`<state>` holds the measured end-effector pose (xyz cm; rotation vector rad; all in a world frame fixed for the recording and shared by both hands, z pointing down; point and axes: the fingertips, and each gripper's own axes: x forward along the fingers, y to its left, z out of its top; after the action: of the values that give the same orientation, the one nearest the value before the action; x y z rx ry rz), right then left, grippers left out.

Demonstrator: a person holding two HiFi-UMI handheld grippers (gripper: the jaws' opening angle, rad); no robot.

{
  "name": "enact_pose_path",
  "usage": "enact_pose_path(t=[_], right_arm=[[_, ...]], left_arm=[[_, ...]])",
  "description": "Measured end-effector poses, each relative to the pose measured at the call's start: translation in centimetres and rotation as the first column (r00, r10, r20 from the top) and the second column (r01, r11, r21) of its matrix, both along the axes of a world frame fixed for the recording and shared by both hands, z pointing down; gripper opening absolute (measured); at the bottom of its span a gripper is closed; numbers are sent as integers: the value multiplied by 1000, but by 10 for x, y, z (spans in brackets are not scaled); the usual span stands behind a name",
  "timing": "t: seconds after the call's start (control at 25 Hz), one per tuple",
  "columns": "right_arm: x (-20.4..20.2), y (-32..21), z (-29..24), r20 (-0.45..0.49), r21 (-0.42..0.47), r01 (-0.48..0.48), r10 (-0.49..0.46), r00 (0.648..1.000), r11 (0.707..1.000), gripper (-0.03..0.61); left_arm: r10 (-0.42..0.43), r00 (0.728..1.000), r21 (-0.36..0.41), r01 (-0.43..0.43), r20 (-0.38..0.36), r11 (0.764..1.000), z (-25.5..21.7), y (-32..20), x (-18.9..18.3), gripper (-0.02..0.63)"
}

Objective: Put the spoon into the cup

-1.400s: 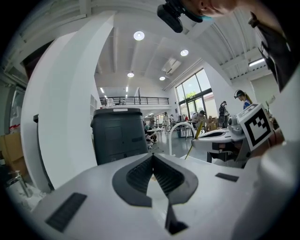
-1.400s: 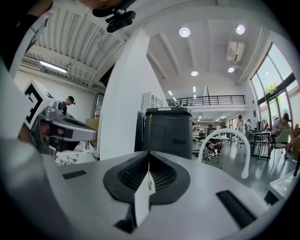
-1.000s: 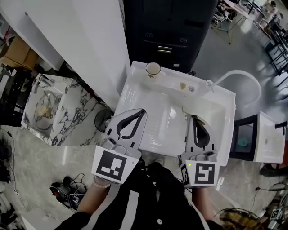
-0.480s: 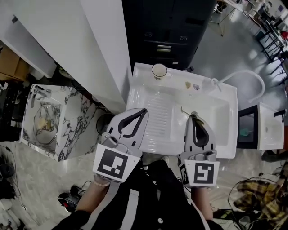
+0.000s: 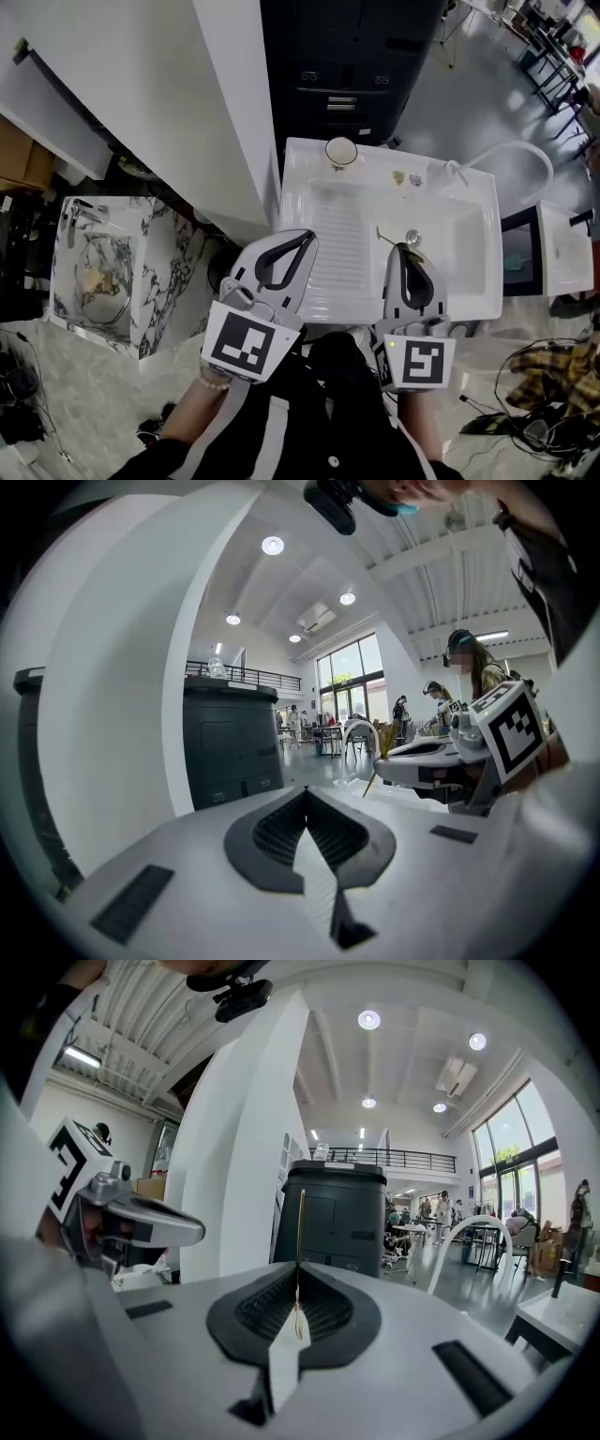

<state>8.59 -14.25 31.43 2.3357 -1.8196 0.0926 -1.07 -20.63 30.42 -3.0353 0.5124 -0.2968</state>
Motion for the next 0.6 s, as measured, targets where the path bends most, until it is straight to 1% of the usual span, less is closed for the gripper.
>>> enact_pose_path(t=[0.28, 0.48, 0.6], right_arm=[[-5, -3, -1, -1, -25, -25, 25, 1000, 999, 8], [4, -3, -2, -7, -24, -32, 32, 999, 999, 8], [13, -6, -4, -17, -28, -22, 21, 1000, 999, 8]], left_arm=[[22, 1000, -20, -22, 5, 1000, 1, -10, -2, 0], [22, 1000, -22, -22, -1, 1000, 1, -12, 5, 0], [6, 1000, -26, -6, -7, 1000, 1, -15, 11, 0]])
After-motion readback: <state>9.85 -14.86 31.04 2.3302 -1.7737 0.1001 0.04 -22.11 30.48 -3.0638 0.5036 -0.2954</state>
